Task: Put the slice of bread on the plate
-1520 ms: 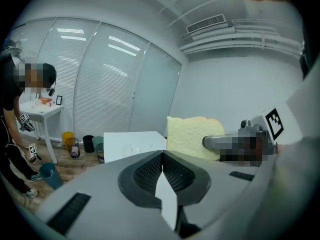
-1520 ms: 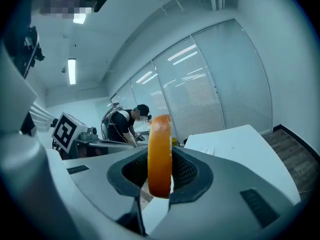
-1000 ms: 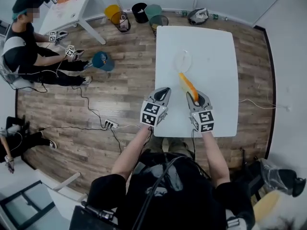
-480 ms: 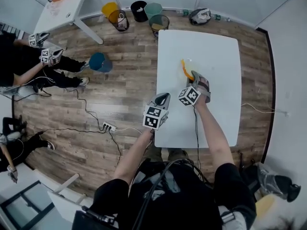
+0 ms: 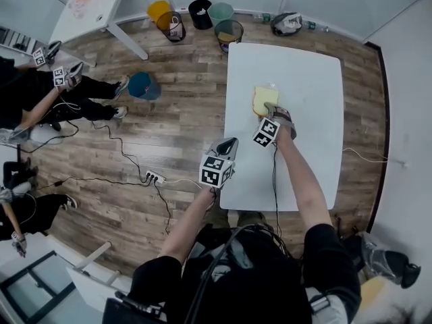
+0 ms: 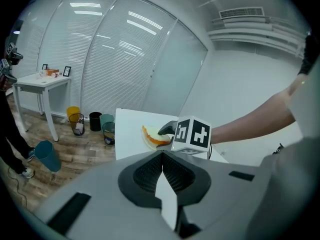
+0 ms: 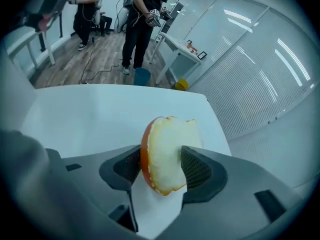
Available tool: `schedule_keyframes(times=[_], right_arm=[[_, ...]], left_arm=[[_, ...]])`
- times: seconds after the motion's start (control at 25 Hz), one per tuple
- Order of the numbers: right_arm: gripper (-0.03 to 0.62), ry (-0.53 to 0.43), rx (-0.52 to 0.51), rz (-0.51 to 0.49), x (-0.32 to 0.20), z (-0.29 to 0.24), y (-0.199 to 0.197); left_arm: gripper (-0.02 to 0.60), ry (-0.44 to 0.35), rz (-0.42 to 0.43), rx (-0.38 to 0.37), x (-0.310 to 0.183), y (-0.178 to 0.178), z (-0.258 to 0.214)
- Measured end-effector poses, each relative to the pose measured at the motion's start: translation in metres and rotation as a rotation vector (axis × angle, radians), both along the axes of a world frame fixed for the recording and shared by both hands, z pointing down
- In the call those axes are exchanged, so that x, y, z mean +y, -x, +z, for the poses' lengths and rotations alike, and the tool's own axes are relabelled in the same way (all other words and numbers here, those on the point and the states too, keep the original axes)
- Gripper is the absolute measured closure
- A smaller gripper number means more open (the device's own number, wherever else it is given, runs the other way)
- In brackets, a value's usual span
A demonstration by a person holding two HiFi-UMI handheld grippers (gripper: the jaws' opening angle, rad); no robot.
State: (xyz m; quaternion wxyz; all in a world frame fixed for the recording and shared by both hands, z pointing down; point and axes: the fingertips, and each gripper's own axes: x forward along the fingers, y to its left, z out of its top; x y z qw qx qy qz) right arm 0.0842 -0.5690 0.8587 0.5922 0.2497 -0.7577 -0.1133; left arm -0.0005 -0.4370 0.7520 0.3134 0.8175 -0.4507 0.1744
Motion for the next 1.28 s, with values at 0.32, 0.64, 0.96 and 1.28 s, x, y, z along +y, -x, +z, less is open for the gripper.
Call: schedule_keyframes(times=[0.32, 0.64, 0.96, 1.28], right_arm=[[0.270, 0.260, -0.160, 0.065, 0.015, 0.004, -0.002], [0.351, 0.287, -0.516, 0.327, 0.066, -0.061, -0.010], [0.588, -0.043, -0.934, 0.635, 0.160, -0.203, -0.055], [0.588, -0.174, -1.109, 0.749, 0.228, -0.277, -0.093]], left_arm=[[0.574, 0.026, 0.042, 0.027, 0.005, -0.013, 0.003], [0.574, -0.019, 0.050, 0.030, 0.015, -0.009, -0.016], [0.575, -0.144, 0.016, 0.011, 0.052, 0.007, -0.077], [0.574, -0.295, 0.031, -0.017, 0.084, -0.004, -0.157]])
